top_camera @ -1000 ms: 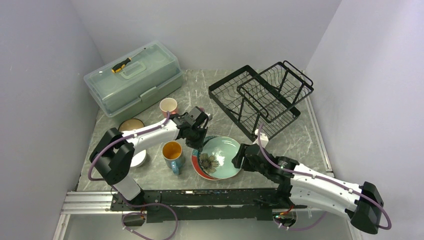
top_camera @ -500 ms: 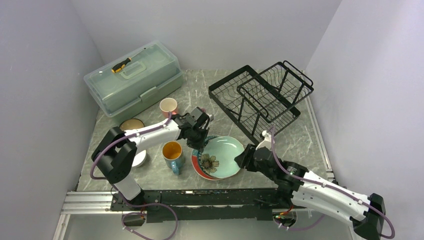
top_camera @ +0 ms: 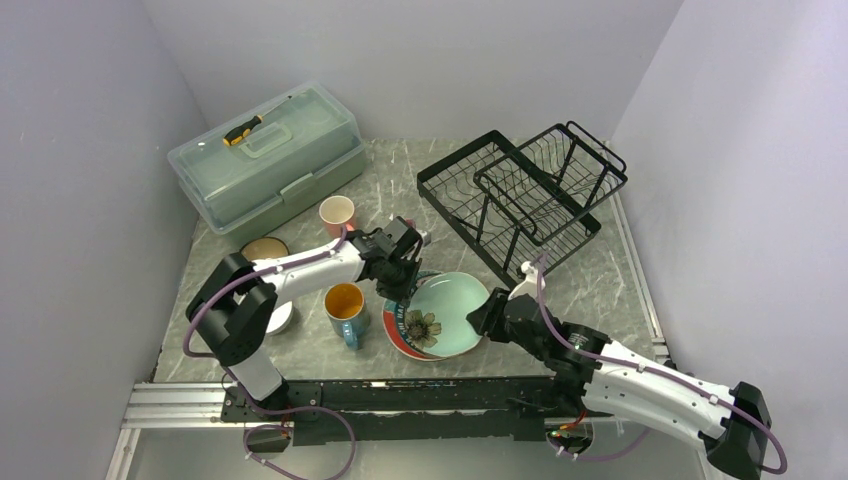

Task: Load the mixed dishes into the dish rack
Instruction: Pick up the plate from the corner of the board.

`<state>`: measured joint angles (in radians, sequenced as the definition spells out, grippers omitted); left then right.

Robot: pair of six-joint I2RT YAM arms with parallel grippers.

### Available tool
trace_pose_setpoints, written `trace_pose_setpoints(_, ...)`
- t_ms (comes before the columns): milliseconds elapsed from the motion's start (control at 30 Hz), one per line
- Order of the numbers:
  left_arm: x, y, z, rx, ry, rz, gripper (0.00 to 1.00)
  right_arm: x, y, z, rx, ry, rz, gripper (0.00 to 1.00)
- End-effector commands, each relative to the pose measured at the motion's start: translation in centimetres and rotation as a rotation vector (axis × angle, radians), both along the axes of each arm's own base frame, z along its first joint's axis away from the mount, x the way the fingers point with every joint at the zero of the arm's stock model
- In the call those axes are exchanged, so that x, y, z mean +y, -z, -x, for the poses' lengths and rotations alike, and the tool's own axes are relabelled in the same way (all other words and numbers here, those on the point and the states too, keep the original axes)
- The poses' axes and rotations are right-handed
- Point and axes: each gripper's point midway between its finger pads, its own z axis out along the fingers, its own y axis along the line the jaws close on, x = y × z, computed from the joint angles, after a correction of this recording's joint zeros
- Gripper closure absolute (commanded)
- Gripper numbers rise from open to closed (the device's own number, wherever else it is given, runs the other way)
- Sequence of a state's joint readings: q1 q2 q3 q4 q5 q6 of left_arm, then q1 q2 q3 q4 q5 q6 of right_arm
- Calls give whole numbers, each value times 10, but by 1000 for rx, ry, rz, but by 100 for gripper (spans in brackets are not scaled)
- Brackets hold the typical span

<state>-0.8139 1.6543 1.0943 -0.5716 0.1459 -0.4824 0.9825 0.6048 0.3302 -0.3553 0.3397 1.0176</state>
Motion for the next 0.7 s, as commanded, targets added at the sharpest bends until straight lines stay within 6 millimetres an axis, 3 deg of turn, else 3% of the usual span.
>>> trace_pose_setpoints(0,-27,-5,11,23,72,88,100,19,-28,-7,-60,-17,-122,62)
trace_pose_setpoints(167,-33,-10,12,21,85,121,100,19,-34,-7,-70,-14,-141,76)
trace_pose_setpoints(267,-33,-12,11,13,87,123,100,21,-40,-8,-80,-18,-155,90)
trace_pose_setpoints(300,-33,-12,11,11,87,125,100,21,-42,-8,-84,-19,-158,100)
trace_pose_setpoints(533,-32,-15,10,-4,84,127,100,25,-56,-11,-106,-25,-175,100)
trace_pose_setpoints(667,-27,-23,7,-36,71,117,88,24,-65,-13,-124,-23,-167,100)
